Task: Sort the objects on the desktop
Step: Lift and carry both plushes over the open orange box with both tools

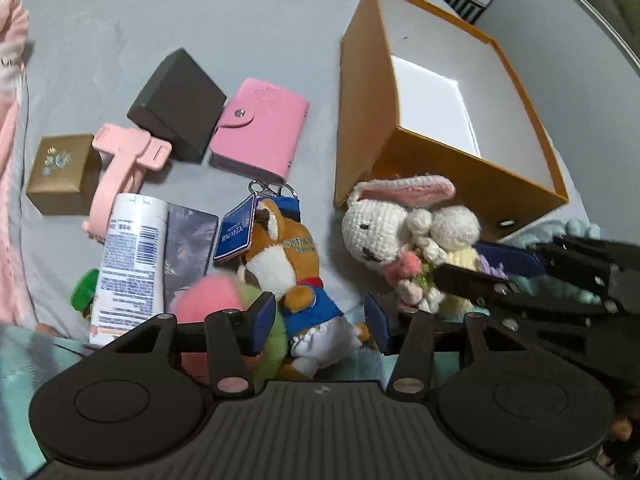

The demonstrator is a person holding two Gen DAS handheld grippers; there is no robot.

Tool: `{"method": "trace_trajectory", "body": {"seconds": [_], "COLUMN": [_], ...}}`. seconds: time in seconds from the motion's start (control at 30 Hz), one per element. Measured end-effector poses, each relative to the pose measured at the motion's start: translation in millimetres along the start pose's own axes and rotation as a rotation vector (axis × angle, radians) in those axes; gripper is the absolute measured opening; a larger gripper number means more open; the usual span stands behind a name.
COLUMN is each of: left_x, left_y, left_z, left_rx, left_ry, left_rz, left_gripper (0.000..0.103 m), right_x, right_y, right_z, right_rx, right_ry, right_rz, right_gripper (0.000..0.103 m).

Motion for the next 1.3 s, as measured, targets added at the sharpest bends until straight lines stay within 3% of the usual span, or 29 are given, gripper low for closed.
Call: {"method": "trace_trajectory", "body": {"seconds": [0.07,0.23,0.63,0.73,0.8,0.83,1.17,1.3], "left_x": [-7.4,-29.7,-61.5,-55.7,-45.1,-36.7,51.2,82.1], "left_y": [4.3,6.8,15.3,17.4,17.9,18.6,55.9,82.2], "left_z": [6.1,12.0,16.6,15.9,16.3,15.2,-3.0,-22.9], "left_rx": [0.025,0.052,0.096,0.097,0.108,0.104,0.054,-0.002], "left_ry": [0.041,0.063,0.059,0.047,0.029,0.010,-0.097,-0.125], "left_rz": [0.000,0.045,0.098,0.090,0.089,0.082,-0.073,-0.171], "left_gripper": [0.058,0.058,0.055,0.050,0.048,0.046,0.043,0.042], "right_x": [-2.4,-18.2,-52.6,-53.7,-47.2,-41.8,58.1,92.8], "right_y": [0.2,0.8,5.5,6.9,8.6,10.1,47.5,69.8], "right_z": [-1.4,-3.5,-15.7,-16.0,-16.7,-17.9,-11.7,-24.6], "right_rx": [-0.008,-0.009,-0.004,-0.011,-0.023,-0.036,-0.060,-0.110], "right_ry": [0.007,0.019,0.066,0.070,0.082,0.087,0.113,0.068], "right_rz": [0.001,0.037,0.118,0.127,0.127,0.124,-0.086,-0.210], "right_gripper": [0.036,0.038,0.059,0.053,0.040,0.039,0.036,0.036]}}
Point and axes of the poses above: each gripper's, at about its wrist camera, not at the fingertips, and x roughly against the way its jaws point, z to its left, y to its top, the point moved 7 cm from there along -x, roughly the way its jaws point, and after that the axes turned 2 degrees about y, right-handed, at the moved point
